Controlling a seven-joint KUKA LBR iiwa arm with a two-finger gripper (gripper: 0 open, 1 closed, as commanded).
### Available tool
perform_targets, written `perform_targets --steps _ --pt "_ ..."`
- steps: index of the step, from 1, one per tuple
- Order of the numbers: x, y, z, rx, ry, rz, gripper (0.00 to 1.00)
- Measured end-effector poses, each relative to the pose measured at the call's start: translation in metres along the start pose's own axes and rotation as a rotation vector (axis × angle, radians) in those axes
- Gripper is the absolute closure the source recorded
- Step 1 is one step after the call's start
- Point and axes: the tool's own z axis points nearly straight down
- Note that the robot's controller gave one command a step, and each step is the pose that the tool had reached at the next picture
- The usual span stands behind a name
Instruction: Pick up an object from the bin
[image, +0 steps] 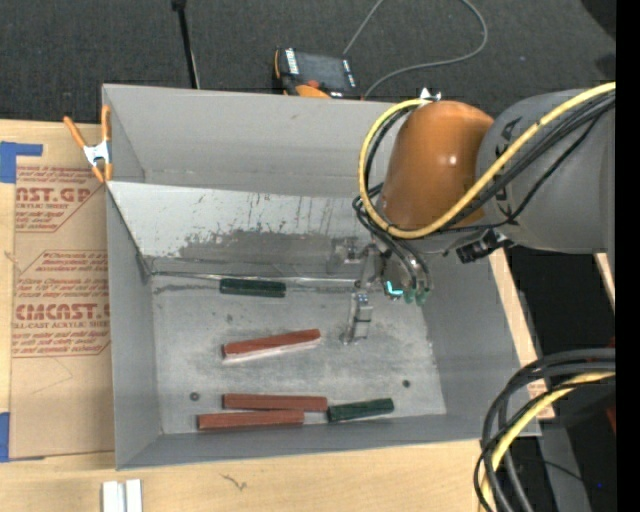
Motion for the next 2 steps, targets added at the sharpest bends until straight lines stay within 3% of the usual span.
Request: perform_targets --steps 1,2 --pt "-0.0085 0.0339 0.1068 0.000 -0.003 -0.093 0.00" --pt "-0.0105 0.0330 0.1020 0.000 -0.008 -0.092 1.00"
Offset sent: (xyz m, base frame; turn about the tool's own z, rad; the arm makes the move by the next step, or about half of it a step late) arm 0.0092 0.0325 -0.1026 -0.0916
